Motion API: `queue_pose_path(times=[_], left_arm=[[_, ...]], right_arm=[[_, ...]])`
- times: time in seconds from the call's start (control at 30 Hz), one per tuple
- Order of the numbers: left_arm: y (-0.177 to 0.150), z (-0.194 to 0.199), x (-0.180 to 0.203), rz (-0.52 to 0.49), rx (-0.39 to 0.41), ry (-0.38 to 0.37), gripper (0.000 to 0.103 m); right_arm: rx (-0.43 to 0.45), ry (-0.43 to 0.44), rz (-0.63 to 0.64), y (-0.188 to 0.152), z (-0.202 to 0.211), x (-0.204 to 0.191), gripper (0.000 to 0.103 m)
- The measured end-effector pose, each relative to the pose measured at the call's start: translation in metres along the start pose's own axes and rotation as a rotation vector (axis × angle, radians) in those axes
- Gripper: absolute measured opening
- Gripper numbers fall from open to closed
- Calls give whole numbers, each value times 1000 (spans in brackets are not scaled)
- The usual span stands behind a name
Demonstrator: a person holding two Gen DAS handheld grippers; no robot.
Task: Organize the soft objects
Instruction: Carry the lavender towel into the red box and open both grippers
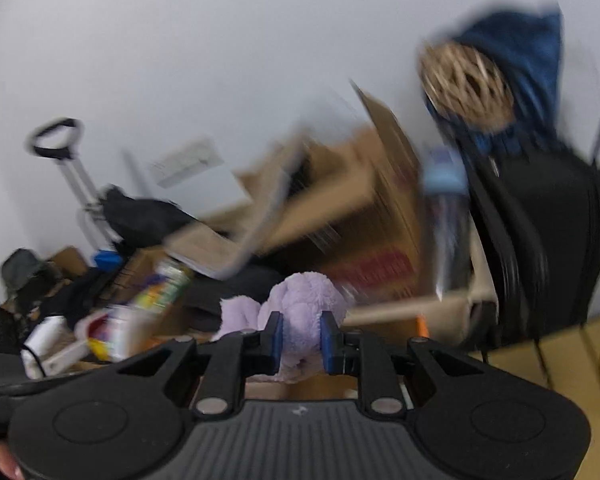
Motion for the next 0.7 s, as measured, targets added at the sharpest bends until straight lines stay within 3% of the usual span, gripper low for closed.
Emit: queue_pose_path(times=[0.1, 0.13, 0.17, 0.27, 0.37, 0.57, 0.63, 0.7], left_arm=[[-13, -41, -10, -23, -86, 68, 19], [-17, -51, -11, -31, -121, 88, 20], [-18, -54, -12, -30, -134, 103, 20], [-14, -45, -15, -36, -92, 127, 26], [-8, -24, -9, -87, -63, 126, 31], [3, 46, 4, -139, -22, 151, 33], [5, 83, 8, -180, 12, 208, 34], [3, 118, 12, -236, 61, 305, 37]], right_arm=[[-73, -113, 16, -16, -40, 13, 23], [-69, -145, 46, -19, -44, 13, 20], [-60, -164, 79, -21, -45, 9, 26], [-54, -195, 89, -18, -44, 8, 33], [-23, -193, 105, -12, -29, 2, 44], [34, -177, 147, 5, 27, -24, 46], [56, -172, 183, 6, 54, -36, 52], [79, -162, 216, 0, 90, -48, 65]])
Point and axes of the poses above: each gripper's, at about its wrist camera, not at the fingertips, and z roughly against the way its jaws point, x to its right, y to its top, the point moved 5 cm from there along -z, roughly the way its jaws point, and after that the axes turned 6 degrees about -z, right-handed, at the moved point
